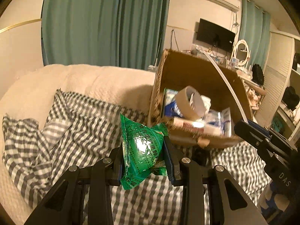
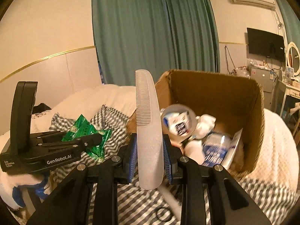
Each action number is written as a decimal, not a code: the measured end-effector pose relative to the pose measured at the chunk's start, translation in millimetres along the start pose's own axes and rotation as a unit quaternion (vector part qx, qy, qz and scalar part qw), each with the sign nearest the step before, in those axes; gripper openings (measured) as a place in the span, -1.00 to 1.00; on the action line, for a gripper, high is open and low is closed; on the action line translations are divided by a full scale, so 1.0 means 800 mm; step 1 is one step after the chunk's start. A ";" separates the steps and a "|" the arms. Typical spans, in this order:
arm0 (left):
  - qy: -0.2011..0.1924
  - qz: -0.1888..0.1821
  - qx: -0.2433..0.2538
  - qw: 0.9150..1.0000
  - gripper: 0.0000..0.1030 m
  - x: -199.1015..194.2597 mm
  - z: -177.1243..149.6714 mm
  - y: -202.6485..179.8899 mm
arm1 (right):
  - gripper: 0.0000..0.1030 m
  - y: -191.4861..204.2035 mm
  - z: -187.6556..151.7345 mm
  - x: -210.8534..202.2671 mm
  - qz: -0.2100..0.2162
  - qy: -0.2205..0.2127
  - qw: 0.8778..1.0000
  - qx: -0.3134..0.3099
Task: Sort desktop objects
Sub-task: 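Lift and carry the green packet and white comb over the cardboard box, then open the left gripper to drop the packet while the right releases the comb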
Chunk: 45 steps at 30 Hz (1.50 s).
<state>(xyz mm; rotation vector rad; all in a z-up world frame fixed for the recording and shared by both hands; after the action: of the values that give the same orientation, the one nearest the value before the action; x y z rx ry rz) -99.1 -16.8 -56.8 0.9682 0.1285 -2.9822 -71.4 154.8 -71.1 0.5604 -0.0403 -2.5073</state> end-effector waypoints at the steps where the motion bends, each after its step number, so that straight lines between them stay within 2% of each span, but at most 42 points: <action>1: -0.004 -0.001 -0.002 1.000 -0.33 0.001 0.005 -0.003 | -0.52 -0.005 0.003 -0.001 0.002 -0.003 1.000 0.004; 7: -0.025 -0.007 0.008 1.000 -0.33 0.019 0.046 -0.032 | -0.52 -0.053 0.022 0.007 -0.017 -0.014 0.999 0.024; 15: -0.042 -0.013 0.037 0.998 -0.33 0.046 0.087 -0.069 | -0.52 -0.092 0.034 0.023 -0.034 0.003 0.999 0.003; 21: -0.039 -0.020 0.062 0.997 -0.33 0.079 0.105 -0.090 | -0.53 -0.112 0.047 0.046 -0.040 0.006 0.999 0.008; 31: -0.023 -0.022 0.096 0.995 -0.32 0.136 0.127 -0.110 | -0.55 -0.141 0.044 0.090 -0.063 0.040 0.997 0.034; 35: -0.019 -0.019 0.090 0.996 -0.10 0.146 0.130 -0.112 | -0.55 -0.149 0.032 0.095 -0.068 0.054 0.995 0.044; 38: -0.023 -0.022 0.076 0.997 0.26 0.141 0.131 -0.108 | -0.55 -0.153 0.035 0.091 -0.071 0.050 0.995 0.048; 39: -0.029 -0.021 0.071 0.997 0.52 0.136 0.132 -0.106 | -0.55 -0.154 0.037 0.088 -0.071 0.048 0.995 0.050; 40: -0.036 -0.019 0.066 0.997 0.64 0.129 0.133 -0.105 | -0.55 -0.153 0.039 0.083 -0.070 0.044 0.995 0.052; 45: -0.056 -0.018 0.060 0.996 0.67 0.091 0.137 -0.099 | -0.55 -0.137 0.047 0.062 -0.074 0.033 0.996 0.042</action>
<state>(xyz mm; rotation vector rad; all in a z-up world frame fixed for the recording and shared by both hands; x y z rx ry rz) -224.4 54.9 -4.8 0.8121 -0.0342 -3.1008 -180.9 217.0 -71.4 0.7046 -0.0806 -2.6385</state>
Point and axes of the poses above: each gripper's, at about its wrist camera, not at the fingertips, and x roughly the way its jaws point, y to its left, z to its top, the point moved 3 cm from there along x, roughly the way its jaws point, and after that the axes turned 3 degrees about z, right-handed, at the moved point
